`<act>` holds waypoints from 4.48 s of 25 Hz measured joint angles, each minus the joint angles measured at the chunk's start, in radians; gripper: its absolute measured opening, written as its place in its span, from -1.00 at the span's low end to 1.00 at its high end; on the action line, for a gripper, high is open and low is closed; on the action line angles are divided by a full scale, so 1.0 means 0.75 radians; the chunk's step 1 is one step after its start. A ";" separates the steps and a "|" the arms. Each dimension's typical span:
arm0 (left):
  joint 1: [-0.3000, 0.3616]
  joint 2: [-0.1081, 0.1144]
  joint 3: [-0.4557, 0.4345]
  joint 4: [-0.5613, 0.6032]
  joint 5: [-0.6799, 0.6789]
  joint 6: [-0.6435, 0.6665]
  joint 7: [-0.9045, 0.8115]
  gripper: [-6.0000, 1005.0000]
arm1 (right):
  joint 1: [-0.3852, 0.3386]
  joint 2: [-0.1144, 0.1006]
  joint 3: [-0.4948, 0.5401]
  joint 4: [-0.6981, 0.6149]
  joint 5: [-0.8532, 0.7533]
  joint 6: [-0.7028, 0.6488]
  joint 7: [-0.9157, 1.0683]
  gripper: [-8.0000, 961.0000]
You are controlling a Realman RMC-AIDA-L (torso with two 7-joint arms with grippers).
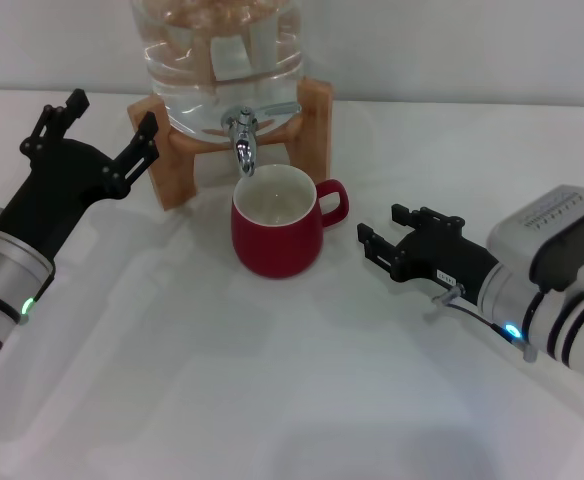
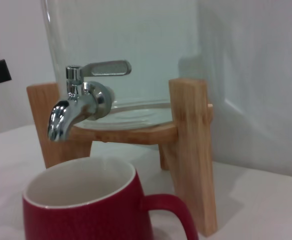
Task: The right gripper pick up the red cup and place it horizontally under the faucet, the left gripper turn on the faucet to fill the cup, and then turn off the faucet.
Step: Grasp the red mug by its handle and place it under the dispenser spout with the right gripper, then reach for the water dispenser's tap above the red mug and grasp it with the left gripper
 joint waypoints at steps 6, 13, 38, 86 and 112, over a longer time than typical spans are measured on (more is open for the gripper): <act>0.014 0.002 0.003 0.000 0.000 -0.009 0.000 0.74 | -0.060 -0.002 0.013 -0.004 -0.059 -0.093 -0.001 0.14; 0.023 0.002 0.006 0.000 0.002 -0.013 0.000 0.74 | -0.141 -0.009 0.015 -0.035 -0.100 -0.244 -0.004 0.14; 0.105 -0.003 0.007 0.000 0.002 -0.232 0.000 0.74 | -0.322 0.000 0.026 -0.228 -0.085 -0.704 -0.260 0.14; 0.587 0.012 0.454 1.040 0.002 0.585 -0.091 0.74 | -0.352 0.002 0.016 -0.247 -0.050 -0.635 -0.202 0.14; 0.810 0.024 0.556 1.390 0.004 0.903 -0.103 0.74 | -0.362 0.002 0.018 -0.247 -0.050 -0.635 -0.197 0.14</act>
